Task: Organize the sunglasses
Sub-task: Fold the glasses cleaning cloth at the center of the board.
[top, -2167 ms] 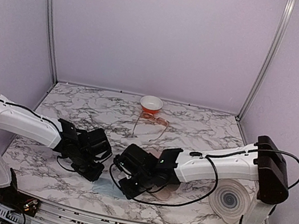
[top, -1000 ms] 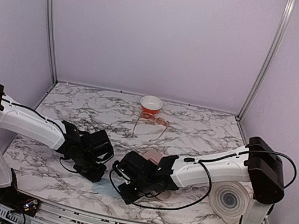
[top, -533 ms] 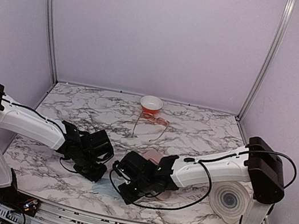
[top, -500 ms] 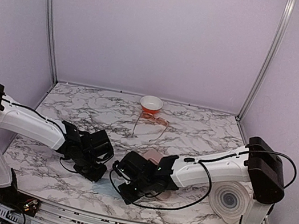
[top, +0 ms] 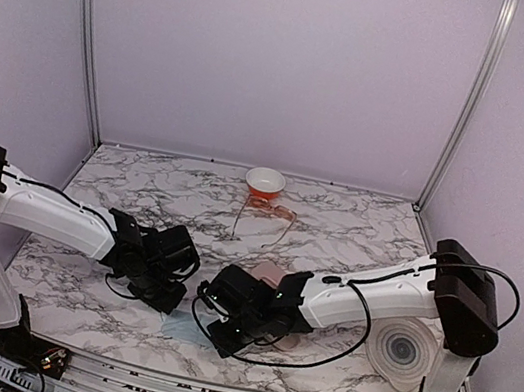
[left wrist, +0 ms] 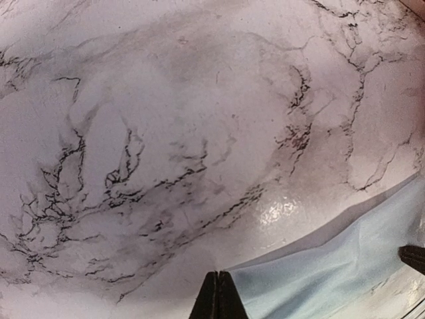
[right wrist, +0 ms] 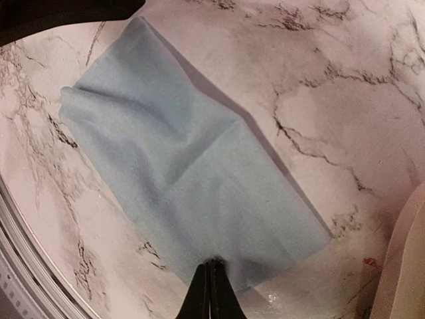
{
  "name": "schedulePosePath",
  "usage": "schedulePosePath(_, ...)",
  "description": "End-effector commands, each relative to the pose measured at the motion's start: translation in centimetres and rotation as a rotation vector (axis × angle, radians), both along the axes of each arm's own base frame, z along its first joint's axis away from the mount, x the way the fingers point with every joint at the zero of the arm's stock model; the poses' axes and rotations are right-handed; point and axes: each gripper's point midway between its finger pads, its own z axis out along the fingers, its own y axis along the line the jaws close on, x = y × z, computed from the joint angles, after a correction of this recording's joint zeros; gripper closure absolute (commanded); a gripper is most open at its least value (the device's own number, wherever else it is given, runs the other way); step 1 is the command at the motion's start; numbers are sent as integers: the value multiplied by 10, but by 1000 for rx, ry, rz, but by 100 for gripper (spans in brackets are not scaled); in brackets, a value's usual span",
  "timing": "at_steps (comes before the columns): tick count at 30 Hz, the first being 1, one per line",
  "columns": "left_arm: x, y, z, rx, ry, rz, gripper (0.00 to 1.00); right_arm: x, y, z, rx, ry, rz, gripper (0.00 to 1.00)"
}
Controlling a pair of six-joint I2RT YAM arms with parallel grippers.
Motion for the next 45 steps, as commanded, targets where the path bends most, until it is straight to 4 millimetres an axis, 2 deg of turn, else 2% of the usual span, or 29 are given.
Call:
schedulePosePath(1,6,3,8,16,-17,10,100,-11,-15,-30,-84,33,8,97)
schedulePosePath(5,7,3,13,14,-27,0,100,-7,-12,-21,-72,14,6,96)
schedulePosePath(8,9,8,22,13,-71,-29,83,-4,-6,-10,-54,-4,11,95)
schedulePosePath(13,5,0,39,-59,-121,-153,72,1,7,15,-9,-27,23,93)
schedulePosePath(19,-3,1,29,-59,-120,-260,61,8,17,57,66,-75,16,90)
schedulePosePath(24,5,4,35,-45,-215,-310,56,19,7,78,86,-120,-11,87)
schedulePosePath(30,-8,-4,27,-29,-203,-509,57,34,-14,77,79,-131,-56,87)
schedulePosePath(36,-16,-14,25,-30,-210,-694,56,38,-21,75,82,-134,-78,87)
schedulePosePath(41,-22,-10,15,15,-214,-840,54,37,-25,74,100,-135,-91,87)
schedulePosePath(45,-16,-3,4,92,-222,-884,56,37,-30,72,106,-132,-97,87)
